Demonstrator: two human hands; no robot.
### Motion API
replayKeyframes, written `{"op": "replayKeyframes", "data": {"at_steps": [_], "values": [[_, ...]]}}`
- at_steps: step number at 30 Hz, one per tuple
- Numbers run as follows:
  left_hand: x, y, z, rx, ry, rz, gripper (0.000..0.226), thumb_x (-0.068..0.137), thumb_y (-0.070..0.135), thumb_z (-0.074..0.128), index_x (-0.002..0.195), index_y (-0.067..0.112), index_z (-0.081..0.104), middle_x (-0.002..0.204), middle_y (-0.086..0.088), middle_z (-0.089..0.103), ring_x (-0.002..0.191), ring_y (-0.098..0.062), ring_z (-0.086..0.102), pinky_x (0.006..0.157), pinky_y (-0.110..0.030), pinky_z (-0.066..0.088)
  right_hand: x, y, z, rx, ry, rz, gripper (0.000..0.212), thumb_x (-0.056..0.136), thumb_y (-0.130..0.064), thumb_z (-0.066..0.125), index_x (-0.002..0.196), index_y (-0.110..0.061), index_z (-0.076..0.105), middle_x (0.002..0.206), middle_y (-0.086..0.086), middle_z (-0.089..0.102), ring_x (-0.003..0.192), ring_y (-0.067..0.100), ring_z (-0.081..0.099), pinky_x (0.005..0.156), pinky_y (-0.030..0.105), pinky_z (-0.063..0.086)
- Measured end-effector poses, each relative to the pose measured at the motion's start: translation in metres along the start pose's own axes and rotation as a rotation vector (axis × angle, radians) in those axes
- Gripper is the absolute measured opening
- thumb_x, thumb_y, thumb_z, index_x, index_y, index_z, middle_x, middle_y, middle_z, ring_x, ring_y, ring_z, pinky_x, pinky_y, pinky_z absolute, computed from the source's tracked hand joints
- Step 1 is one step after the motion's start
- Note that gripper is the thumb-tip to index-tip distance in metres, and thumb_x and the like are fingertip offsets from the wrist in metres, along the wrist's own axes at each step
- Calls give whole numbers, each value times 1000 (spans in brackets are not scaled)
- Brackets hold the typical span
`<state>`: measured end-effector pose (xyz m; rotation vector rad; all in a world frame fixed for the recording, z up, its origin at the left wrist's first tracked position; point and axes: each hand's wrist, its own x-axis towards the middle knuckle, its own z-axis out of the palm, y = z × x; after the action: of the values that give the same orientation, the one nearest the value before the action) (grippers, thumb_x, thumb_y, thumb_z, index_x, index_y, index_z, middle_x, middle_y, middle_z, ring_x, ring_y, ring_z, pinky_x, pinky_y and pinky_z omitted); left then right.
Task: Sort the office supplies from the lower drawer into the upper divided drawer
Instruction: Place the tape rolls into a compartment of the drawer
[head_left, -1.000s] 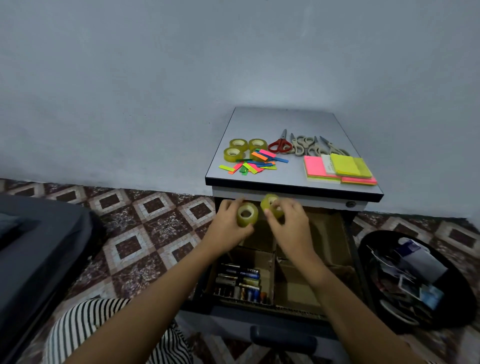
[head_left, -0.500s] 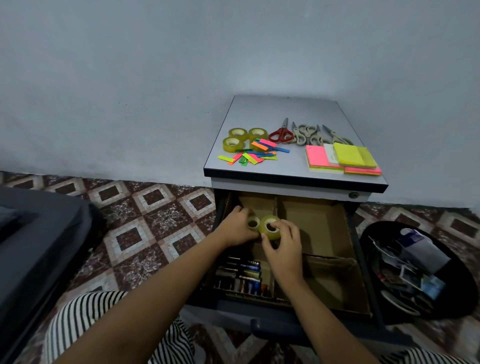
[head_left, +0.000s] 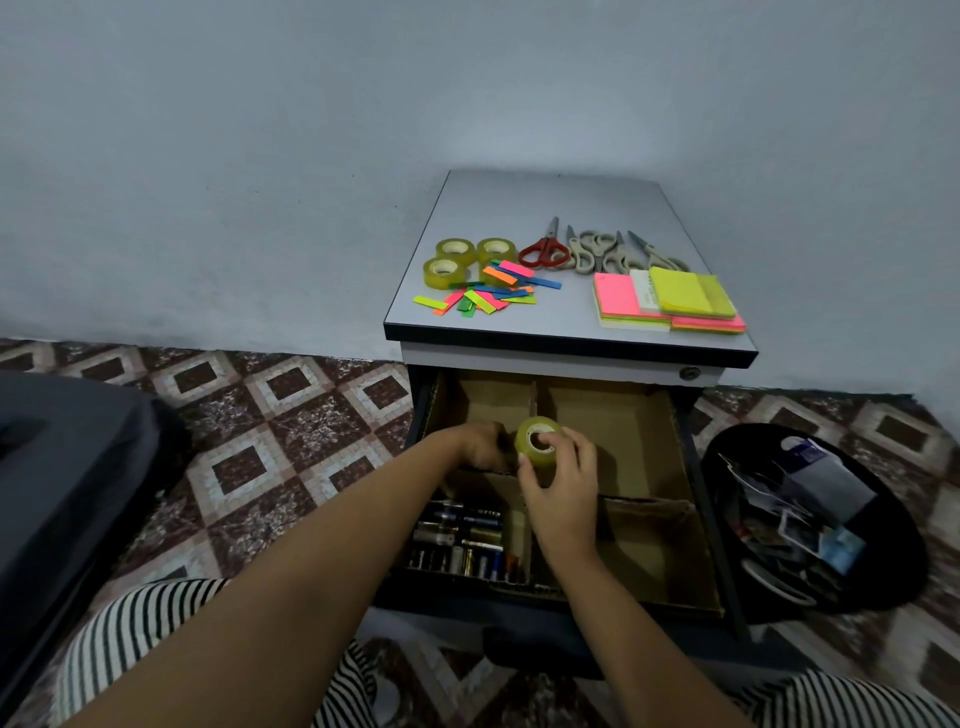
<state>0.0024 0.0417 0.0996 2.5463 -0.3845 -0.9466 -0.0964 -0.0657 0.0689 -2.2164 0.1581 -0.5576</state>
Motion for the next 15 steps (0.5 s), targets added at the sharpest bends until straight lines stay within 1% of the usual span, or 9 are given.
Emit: {"op": "replayKeyframes", "data": {"at_steps": [3, 9, 12, 15], "values": [[4, -3, 0, 23, -44, -9, 34, 92, 19, 55, 124, 6, 56, 122, -14, 59, 111, -27, 55, 96, -37, 44, 0, -1, -1, 12, 4, 4, 32, 83, -16, 69, 113, -10, 61, 131, 9, 45, 119, 20, 47, 91, 19, 36], [7, -10, 1, -58, -60, -55, 31, 93, 20, 54, 121, 8, 57, 120, -13, 61, 103, -24, 57, 86, -32, 45, -1, 2, 0, 16, -2, 10, 32, 82, -17, 69, 113, -10, 61, 130, 9, 46, 120, 23, 47, 94, 25, 39], [4, -9, 1, -87, -36, -26, 33, 94, 23, 52, 124, 8, 55, 122, -11, 58, 108, -24, 55, 90, -32, 43, 0, 2, 0, 21, -2, 13, 32, 82, -18, 69, 113, -11, 62, 130, 9, 46, 119, 24, 47, 94, 26, 40], [-2, -5, 1, -59, 54, 31, 37, 96, 25, 49, 128, 8, 51, 125, -12, 57, 112, -25, 54, 95, -35, 42, 0, 3, 1, 15, 5, 5, 32, 81, -16, 71, 112, -9, 62, 129, 10, 48, 119, 25, 48, 93, 26, 39]]}}
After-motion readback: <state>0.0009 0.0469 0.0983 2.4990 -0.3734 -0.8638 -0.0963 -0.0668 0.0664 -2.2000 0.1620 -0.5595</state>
